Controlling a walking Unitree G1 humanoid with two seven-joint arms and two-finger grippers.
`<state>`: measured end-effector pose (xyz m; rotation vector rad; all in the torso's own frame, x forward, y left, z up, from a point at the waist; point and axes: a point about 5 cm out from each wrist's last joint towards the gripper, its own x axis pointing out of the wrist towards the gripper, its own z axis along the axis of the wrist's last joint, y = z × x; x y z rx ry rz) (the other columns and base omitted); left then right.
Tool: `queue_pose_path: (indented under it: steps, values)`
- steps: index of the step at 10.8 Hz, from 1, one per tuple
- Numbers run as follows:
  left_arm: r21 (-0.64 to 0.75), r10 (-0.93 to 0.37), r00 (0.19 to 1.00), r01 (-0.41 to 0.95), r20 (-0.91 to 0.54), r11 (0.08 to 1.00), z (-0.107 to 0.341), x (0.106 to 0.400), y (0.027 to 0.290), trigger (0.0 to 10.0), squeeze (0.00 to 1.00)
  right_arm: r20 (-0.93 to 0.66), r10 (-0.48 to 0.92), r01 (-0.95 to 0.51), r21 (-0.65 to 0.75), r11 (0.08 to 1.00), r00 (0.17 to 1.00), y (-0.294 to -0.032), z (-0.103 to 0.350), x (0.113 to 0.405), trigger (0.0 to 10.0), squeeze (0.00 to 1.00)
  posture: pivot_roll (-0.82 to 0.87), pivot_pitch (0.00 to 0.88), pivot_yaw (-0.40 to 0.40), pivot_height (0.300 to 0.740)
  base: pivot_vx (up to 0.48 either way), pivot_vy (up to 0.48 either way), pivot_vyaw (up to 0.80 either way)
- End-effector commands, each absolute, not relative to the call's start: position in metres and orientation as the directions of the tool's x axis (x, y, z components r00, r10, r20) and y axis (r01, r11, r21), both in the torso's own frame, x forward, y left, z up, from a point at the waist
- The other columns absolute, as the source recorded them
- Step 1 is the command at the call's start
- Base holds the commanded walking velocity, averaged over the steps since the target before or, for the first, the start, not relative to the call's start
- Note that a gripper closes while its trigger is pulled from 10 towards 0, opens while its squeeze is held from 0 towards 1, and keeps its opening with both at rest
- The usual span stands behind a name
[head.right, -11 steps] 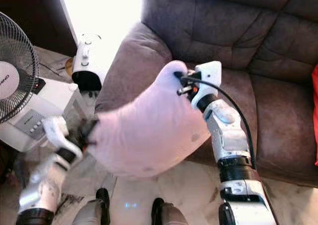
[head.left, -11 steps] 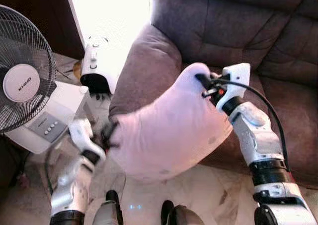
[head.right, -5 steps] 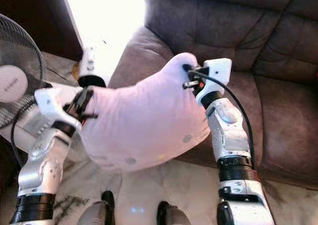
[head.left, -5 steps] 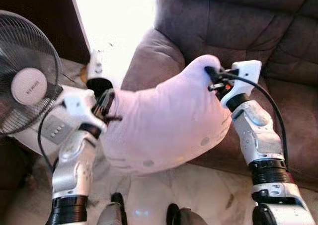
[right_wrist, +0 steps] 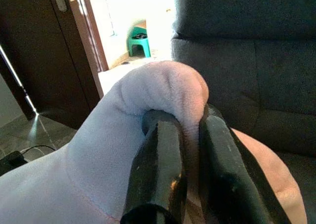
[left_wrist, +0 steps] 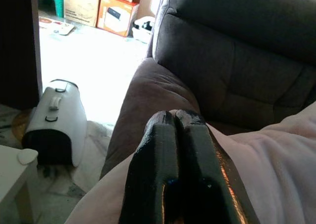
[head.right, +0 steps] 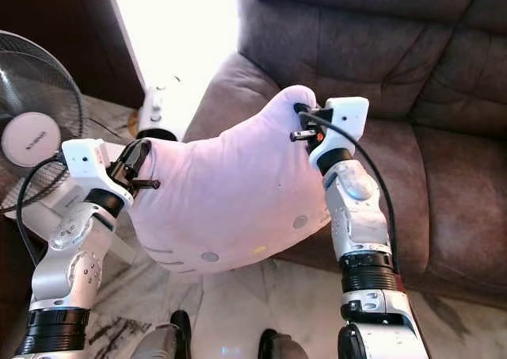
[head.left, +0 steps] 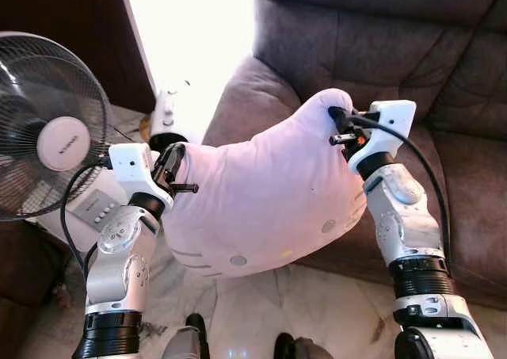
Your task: Move the pillow to the sofa from floor
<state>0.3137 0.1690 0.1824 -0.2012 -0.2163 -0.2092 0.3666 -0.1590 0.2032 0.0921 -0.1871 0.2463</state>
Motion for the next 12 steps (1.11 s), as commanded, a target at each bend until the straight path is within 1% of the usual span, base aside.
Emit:
queue_pose_path:
  steps: [1, 2, 7, 12]
  values:
    - [-0.138, -0.208, 0.935, 0.256, 0.289, 0.957, 0.196, 0.315, 0.164, 10.0, 0.00, 0.243, 0.224, -0.251, 0.087, 0.964, 0.944, -0.156, 0.211, 0.366, 10.0, 0.00, 0.10, 0.124, -0.028, 0.740, 0.244, 0.000, 0.00]
    - [-0.134, -0.211, 0.935, 0.257, 0.286, 0.957, 0.196, 0.315, 0.165, 10.0, 0.00, 0.246, 0.202, -0.232, 0.099, 0.968, 0.948, -0.158, 0.212, 0.368, 10.0, 0.00, 0.10, 0.130, -0.029, 0.740, 0.266, 0.000, 0.00]
    - [-0.137, -0.193, 0.943, 0.237, 0.272, 0.962, 0.193, 0.315, 0.168, 10.0, 0.00, 0.230, 0.237, -0.262, 0.085, 0.961, 0.944, -0.150, 0.209, 0.369, 10.0, 0.00, 0.10, 0.148, -0.037, 0.740, 0.277, 0.000, 0.00]
    - [-0.129, -0.188, 0.944, 0.230, 0.272, 0.965, 0.193, 0.314, 0.169, 10.0, 0.00, 0.228, 0.251, -0.276, 0.085, 0.957, 0.941, -0.146, 0.210, 0.370, 10.0, 0.00, 0.11, 0.161, -0.047, 0.740, 0.259, -0.339, 0.00]
